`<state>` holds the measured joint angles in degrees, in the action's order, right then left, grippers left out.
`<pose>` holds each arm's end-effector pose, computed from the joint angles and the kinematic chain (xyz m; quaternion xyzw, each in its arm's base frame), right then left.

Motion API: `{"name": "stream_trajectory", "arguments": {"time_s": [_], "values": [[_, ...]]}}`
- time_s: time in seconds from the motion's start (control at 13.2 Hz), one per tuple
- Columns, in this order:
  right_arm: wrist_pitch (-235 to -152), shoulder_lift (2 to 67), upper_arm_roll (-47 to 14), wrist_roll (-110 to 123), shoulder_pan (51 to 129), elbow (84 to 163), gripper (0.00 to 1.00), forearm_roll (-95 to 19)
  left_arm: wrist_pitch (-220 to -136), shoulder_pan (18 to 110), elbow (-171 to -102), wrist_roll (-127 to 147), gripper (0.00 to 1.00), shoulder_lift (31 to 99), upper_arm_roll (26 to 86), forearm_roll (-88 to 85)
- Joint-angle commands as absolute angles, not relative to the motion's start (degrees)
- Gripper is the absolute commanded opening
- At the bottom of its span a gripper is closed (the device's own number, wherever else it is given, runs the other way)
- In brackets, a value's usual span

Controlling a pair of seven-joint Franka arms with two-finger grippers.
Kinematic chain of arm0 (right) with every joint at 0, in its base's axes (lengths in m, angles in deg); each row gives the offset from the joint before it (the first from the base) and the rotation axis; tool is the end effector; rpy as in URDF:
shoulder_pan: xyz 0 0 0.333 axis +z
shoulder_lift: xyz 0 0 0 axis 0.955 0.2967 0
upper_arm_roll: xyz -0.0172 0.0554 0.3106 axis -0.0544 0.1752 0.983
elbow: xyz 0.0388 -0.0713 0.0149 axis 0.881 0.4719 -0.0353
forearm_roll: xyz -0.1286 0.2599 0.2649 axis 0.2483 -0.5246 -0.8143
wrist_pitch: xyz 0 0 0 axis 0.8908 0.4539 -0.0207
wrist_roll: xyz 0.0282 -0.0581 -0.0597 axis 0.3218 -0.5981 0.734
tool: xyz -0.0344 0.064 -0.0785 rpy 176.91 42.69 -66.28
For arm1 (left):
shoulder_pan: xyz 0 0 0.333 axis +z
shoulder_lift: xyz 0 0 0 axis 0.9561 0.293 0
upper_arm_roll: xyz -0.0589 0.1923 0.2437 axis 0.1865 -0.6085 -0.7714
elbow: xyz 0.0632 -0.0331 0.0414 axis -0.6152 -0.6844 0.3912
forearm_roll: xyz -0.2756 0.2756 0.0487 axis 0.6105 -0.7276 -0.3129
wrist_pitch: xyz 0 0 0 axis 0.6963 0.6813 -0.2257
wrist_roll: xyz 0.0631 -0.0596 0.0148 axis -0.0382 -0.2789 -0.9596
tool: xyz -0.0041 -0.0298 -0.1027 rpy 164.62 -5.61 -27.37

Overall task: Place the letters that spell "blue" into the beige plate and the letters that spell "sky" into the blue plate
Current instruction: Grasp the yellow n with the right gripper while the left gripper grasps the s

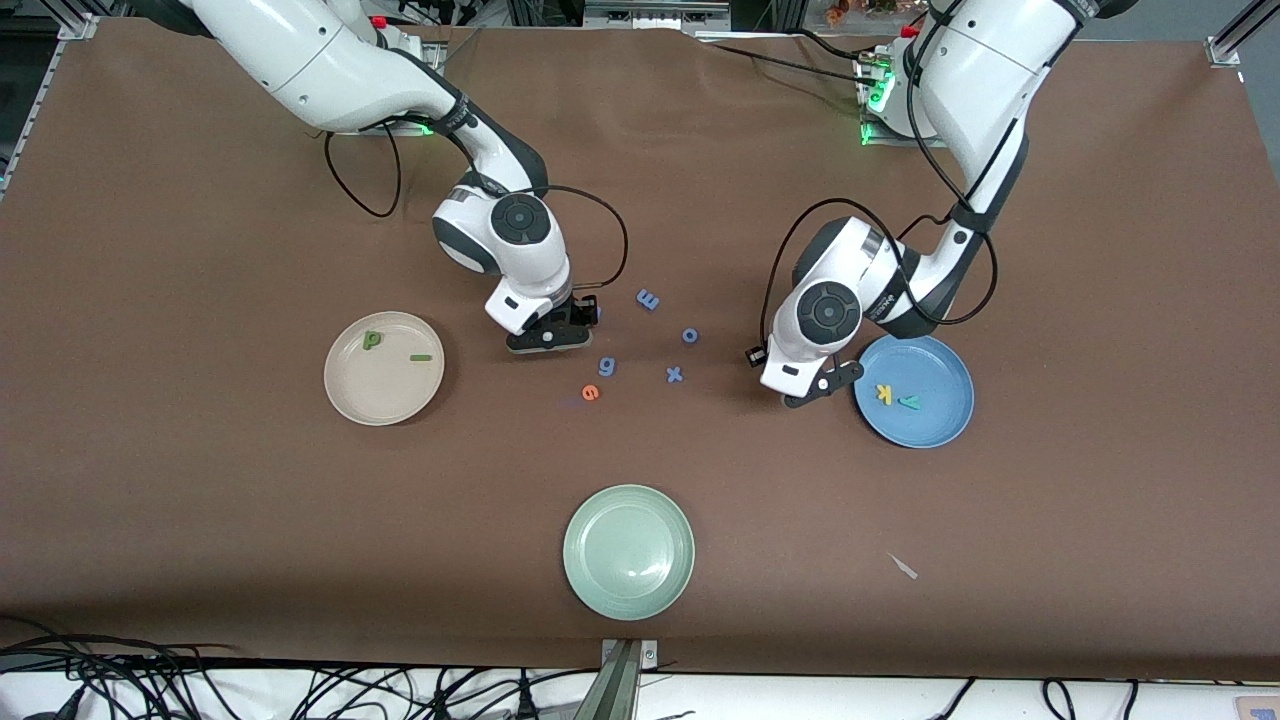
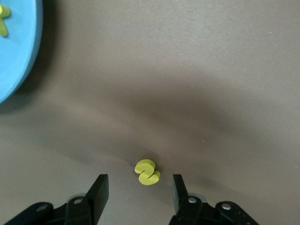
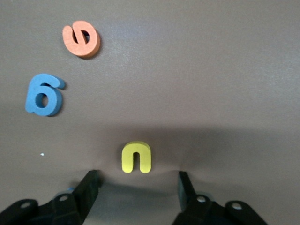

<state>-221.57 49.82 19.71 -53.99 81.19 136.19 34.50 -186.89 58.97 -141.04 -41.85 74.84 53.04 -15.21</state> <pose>0.4795 0.3861 0.1699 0.9978 0.0602 0.0264 0.0011 0.5521 -0.2948 0.1926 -0.9641 -0.2378 0.1108 0.0399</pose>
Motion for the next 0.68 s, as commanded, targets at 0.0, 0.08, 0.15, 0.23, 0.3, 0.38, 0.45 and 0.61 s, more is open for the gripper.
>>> {"name": "stream_trajectory", "arguments": {"time_s": [0.0, 0.08, 0.15, 0.23, 0.3, 0.38, 0.45, 0.61], "values": [[-221.75, 50.3, 19.75, -54.91, 81.27, 135.09, 0.65, 35.82, -192.43, 59.16, -144.37, -43.84, 0.6, 74.24, 53.04, -14.09], [-221.75, 50.3, 19.75, -54.91, 81.27, 135.09, 0.61, 35.65, -194.89, 59.16, -145.78, -44.02, 0.61, 74.15, 53.04, -14.09], [-222.01, 50.3, 19.75, -54.91, 81.27, 135.0, 0.58, 35.65, -195.61, 59.16, -146.57, -44.11, 0.61, 74.07, 53.04, -14.09], [-222.62, 50.3, 19.75, -54.82, 81.27, 135.0, 0.58, 35.39, -195.62, 59.16, -146.58, -44.11, 0.6, 73.98, 53.04, -14.09], [-223.07, 50.3, 19.75, -54.74, 81.27, 134.92, 0.54, 35.3, -195.62, 59.07, -146.58, -44.37, 0.59, 73.98, 53.04, -14.09], [-223.16, 50.3, 19.66, -54.56, 81.09, 134.91, 0.54, 35.64, -195.62, 59.07, -146.67, -44.46, 0.53, 73.89, 53.04, -14.09], [-223.77, 50.3, 19.57, -54.39, 81.09, 134.91, 0.51, 35.73, -195.62, 59.07, -147.19, -44.55, 0.45, 73.89, 53.04, -14.09], [-224.74, 50.3, 19.23, -54.3, 81.09, 135.0, 0.38, 35.82, -195.71, 59.16, -147.2, -44.46, 0.19, 73.89, 53.04, -14.09]]}}
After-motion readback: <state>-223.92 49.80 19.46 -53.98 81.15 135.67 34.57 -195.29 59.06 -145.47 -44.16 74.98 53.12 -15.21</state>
